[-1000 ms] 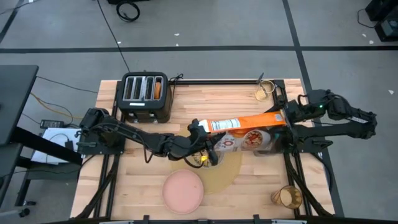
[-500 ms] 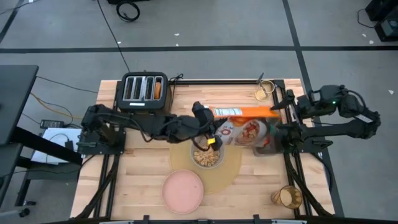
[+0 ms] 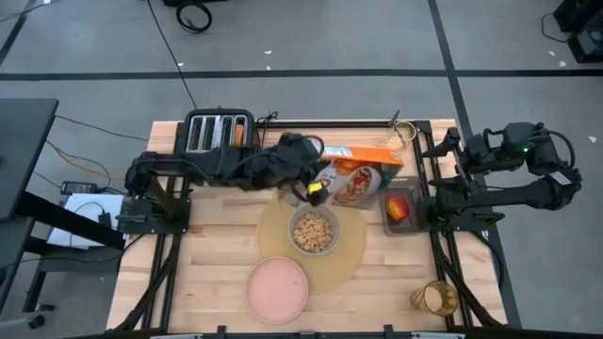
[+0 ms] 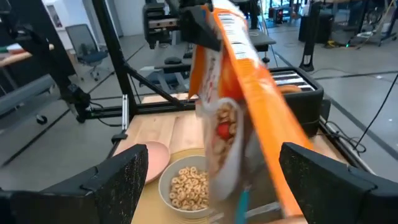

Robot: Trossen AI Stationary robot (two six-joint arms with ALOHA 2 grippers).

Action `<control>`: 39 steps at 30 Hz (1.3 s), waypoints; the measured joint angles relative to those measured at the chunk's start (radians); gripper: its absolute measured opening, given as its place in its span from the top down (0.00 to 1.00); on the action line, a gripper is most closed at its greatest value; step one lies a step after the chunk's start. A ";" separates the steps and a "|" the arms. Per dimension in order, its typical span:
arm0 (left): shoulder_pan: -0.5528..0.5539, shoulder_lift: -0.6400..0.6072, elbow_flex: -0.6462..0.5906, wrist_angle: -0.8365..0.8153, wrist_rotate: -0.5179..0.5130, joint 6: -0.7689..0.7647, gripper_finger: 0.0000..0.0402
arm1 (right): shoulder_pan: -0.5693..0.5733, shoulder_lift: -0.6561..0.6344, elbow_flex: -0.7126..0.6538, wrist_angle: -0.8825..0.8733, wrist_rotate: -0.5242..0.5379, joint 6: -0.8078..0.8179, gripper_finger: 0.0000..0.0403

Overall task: Arrange a breakfast setting
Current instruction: Pour the cereal from the orange cereal box into the gray bowl

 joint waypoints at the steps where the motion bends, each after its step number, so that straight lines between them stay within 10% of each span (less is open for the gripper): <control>1: 0.011 0.000 0.015 -0.033 0.013 -0.009 0.98 | 0.000 0.000 0.000 0.000 0.000 0.010 0.09; 26: 0.338 0.004 0.116 -0.531 0.146 -0.030 0.98 | 0.000 0.128 -0.001 0.116 0.103 0.147 0.10; 39: 0.270 -0.064 0.116 -0.727 0.215 -0.038 0.98 | 0.000 0.305 -0.002 0.305 0.122 0.174 0.10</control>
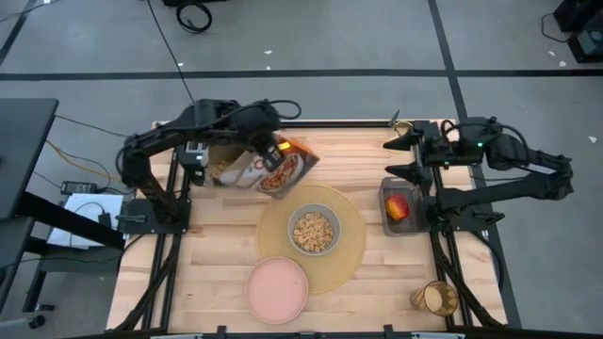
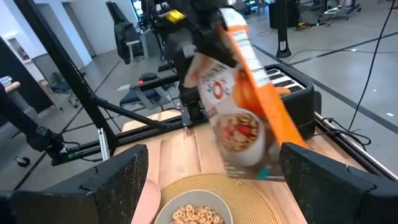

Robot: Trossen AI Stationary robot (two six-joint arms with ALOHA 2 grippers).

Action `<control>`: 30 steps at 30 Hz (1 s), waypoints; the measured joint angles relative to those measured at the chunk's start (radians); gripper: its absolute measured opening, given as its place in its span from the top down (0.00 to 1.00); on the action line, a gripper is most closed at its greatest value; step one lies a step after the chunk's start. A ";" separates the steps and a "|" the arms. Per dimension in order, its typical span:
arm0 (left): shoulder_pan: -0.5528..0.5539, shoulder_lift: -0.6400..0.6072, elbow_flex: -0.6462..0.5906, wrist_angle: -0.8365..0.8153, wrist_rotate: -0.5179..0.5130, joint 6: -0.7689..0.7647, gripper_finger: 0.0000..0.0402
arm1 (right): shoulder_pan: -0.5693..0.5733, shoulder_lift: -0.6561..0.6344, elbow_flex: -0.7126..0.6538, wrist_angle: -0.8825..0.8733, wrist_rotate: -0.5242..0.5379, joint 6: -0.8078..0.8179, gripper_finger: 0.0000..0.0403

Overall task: Arrange a breakfast setting
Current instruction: Pour the cereal from the orange cereal box into the gray bowl

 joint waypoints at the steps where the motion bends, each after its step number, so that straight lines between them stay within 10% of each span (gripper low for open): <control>1: -0.012 -0.012 0.001 -0.016 0.011 -0.011 0.98 | 0.000 0.011 0.000 0.009 0.000 0.003 0.10; 18: -0.187 -0.130 -0.025 -0.187 0.171 -0.299 0.98 | 0.000 0.134 0.000 0.105 -0.010 0.004 0.10; 30: -0.419 -0.133 -0.106 -0.186 0.477 -0.616 0.98 | 0.045 0.159 0.000 0.111 -0.018 0.015 0.10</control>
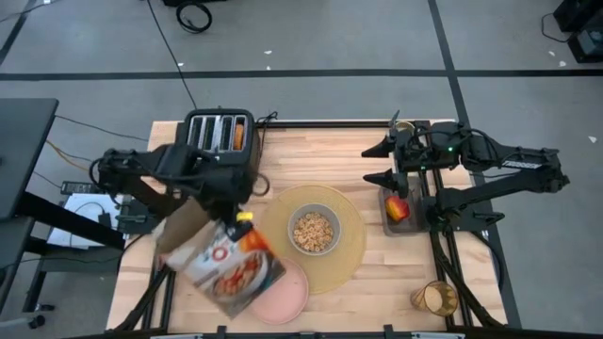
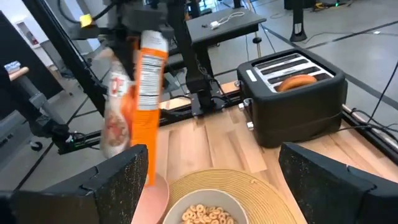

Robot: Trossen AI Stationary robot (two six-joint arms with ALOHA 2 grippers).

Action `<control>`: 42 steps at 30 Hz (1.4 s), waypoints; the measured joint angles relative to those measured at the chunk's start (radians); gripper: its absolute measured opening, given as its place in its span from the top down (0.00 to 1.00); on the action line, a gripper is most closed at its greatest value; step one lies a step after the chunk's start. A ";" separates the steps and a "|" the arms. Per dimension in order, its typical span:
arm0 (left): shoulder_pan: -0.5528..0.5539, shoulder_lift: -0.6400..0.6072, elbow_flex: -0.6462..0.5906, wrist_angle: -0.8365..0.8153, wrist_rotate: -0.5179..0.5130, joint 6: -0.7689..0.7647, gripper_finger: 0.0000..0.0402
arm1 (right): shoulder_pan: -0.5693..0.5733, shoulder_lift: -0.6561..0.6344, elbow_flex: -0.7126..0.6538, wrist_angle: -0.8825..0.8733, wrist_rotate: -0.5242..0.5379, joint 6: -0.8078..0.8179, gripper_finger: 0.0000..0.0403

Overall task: Arrange a breakfast setting
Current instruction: Pour the cereal from the orange cereal box into the gray bowl

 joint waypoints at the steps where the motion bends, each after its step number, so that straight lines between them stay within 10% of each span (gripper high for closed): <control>1: -0.027 -0.001 0.000 -0.002 0.009 -0.039 0.98 | 0.004 0.000 0.000 0.000 0.000 0.007 0.10; 24: -0.569 -0.001 -0.123 -0.005 -0.079 -1.157 0.98 | 0.149 0.025 0.000 0.008 -0.061 0.011 0.10; 34: -0.465 -0.001 -0.128 -0.003 -0.160 -1.129 0.98 | 0.225 0.029 0.000 -0.006 -0.080 0.022 0.13; 42: -0.259 -0.006 -0.108 -0.005 -0.216 -0.778 0.98 | 0.278 0.029 0.000 -0.005 -0.079 0.073 0.14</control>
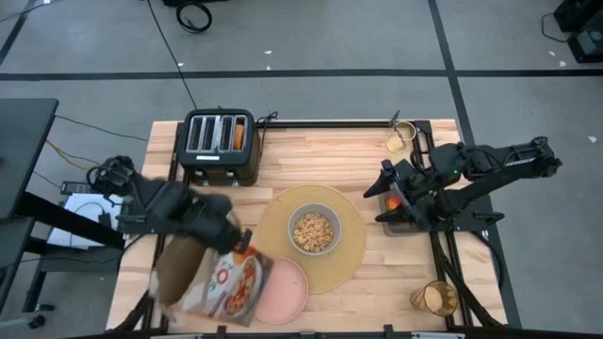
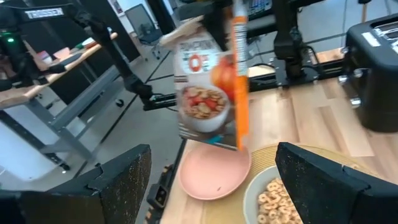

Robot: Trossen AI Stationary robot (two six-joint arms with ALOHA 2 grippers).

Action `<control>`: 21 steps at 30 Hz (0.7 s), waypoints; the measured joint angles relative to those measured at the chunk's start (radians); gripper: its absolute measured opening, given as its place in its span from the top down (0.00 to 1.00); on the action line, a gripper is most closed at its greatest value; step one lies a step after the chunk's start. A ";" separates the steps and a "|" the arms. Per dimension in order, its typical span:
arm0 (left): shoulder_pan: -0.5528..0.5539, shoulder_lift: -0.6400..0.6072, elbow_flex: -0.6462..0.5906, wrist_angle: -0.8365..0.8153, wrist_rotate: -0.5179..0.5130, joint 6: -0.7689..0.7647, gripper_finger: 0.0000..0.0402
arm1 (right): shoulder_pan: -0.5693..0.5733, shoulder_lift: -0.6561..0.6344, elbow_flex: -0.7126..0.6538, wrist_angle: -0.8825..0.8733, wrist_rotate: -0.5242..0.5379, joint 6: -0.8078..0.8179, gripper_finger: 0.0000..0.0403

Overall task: Arrange a breakfast setting
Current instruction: Pour the cereal from the orange cereal box into the gray bowl

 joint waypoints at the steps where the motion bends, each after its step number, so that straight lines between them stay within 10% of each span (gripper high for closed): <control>1: 0.029 0.000 0.003 0.002 -0.004 0.057 0.98 | 0.006 0.000 0.000 0.000 0.000 0.005 0.14; 21: 0.695 0.003 0.298 0.001 -0.016 1.091 0.99 | 0.040 0.006 0.000 0.005 0.260 0.057 0.14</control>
